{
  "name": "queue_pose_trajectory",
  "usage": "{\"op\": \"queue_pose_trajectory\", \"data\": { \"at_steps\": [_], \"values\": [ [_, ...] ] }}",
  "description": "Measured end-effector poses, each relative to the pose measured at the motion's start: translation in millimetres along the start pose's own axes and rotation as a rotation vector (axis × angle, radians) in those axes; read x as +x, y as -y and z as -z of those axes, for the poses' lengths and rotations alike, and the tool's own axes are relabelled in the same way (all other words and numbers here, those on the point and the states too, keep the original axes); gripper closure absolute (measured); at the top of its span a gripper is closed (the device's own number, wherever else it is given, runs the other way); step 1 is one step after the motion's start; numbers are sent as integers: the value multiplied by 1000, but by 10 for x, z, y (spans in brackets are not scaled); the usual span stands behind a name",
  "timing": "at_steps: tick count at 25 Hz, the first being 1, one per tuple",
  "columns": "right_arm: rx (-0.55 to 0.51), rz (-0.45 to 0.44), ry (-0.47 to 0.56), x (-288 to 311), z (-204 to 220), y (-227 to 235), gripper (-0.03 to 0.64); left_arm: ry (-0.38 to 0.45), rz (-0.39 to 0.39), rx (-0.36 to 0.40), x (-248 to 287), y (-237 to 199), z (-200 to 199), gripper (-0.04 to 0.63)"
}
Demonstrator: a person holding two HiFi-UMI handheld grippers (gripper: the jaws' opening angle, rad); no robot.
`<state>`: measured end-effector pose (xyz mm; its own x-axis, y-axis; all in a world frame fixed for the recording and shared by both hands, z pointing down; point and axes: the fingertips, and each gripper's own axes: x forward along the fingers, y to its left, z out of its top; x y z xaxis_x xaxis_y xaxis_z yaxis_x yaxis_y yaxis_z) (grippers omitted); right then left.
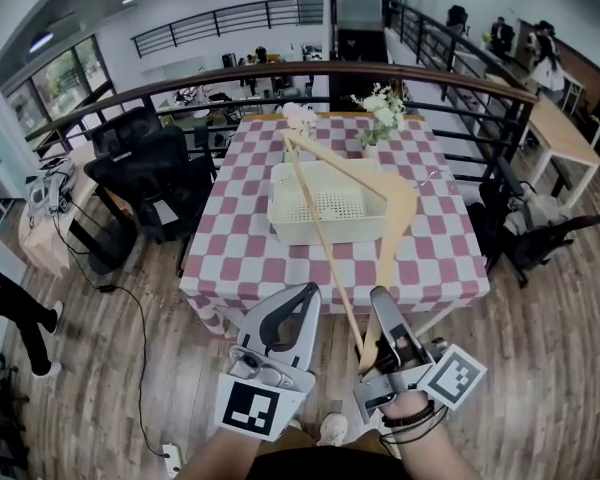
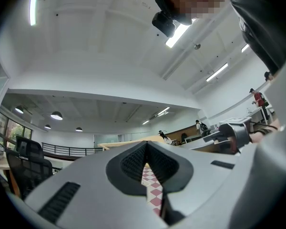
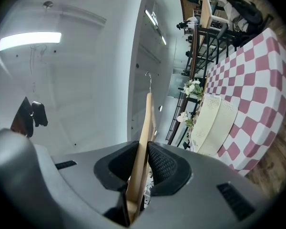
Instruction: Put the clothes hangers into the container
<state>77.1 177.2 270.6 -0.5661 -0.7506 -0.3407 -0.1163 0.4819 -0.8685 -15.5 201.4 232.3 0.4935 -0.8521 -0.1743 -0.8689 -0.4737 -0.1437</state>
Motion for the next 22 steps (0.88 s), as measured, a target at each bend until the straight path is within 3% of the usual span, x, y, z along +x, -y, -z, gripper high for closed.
{"op": "queue_pose_trajectory", "data": {
  "at_steps": [22],
  "values": [
    [34, -13, -17, -204, -142, 25, 543, 3, -44, 31, 18, 136, -82, 588]
  ]
}}
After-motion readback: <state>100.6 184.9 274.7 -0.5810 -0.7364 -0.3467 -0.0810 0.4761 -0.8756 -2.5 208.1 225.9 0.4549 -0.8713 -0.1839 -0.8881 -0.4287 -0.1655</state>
